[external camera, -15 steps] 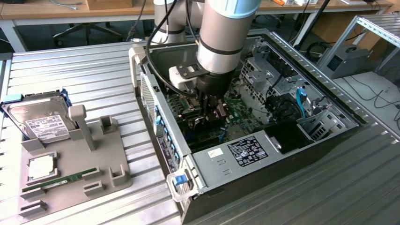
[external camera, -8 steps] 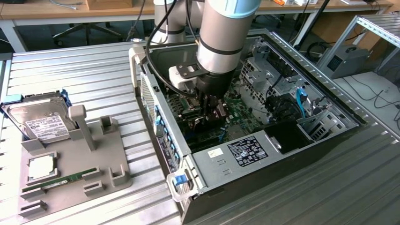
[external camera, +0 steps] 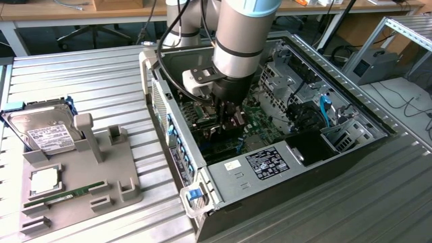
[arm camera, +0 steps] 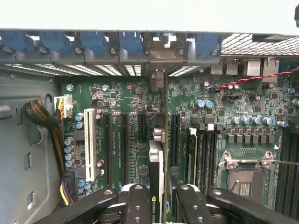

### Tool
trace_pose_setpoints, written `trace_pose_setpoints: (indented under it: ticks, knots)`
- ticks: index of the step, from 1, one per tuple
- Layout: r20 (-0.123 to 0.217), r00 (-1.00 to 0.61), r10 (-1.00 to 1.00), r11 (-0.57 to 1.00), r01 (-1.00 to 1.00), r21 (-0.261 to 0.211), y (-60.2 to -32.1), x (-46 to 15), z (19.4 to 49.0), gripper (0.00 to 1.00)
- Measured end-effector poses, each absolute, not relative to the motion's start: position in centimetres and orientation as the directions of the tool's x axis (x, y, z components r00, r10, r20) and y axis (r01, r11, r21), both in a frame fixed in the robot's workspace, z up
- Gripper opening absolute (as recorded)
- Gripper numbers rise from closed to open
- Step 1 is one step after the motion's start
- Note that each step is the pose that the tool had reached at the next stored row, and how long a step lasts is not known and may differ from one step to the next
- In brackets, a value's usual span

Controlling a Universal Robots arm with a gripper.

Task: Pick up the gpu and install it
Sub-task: 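Insert the gpu into the slot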

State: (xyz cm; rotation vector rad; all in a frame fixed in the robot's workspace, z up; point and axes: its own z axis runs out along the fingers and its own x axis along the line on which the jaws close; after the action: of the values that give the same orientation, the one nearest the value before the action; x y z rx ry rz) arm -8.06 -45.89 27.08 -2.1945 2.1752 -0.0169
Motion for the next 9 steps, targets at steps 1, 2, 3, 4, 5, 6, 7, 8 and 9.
trace_pose_setpoints:
  ticks: [1,2,3,4,5,6,7,8,9]
  knots:
    - [-0.029,0.009,-1.000,-0.008,-0.999,-0.044,-45.92,-8.06,27.07,0.26]
    - [-0.029,0.009,-1.000,-0.008,-0.999,-0.044,-45.96,-8.06,27.05,0.26]
    - [-0.028,0.009,-1.000,-0.008,-0.999,-0.044,-46.01,-8.06,27.02,0.26]
    - [-0.028,0.009,-1.000,-0.008,-0.999,-0.044,-46.05,-8.06,26.99,0.26]
    - [-0.028,0.009,-1.000,-0.008,-0.999,-0.044,-46.10,-8.06,26.96,0.26]
    - [-0.028,0.009,-1.000,-0.008,-0.999,-0.044,-46.14,-8.06,26.94,0.26]
    - [-0.028,0.009,-1.000,-0.008,-0.999,-0.044,-46.16,-8.06,26.92,0.26]
    - [-0.028,0.009,-1.000,-0.008,-0.999,-0.044,-46.18,-8.06,26.90,0.26]
    - [-0.028,0.009,-1.000,-0.008,-0.999,-0.044,-46.21,-8.07,26.87,0.26]
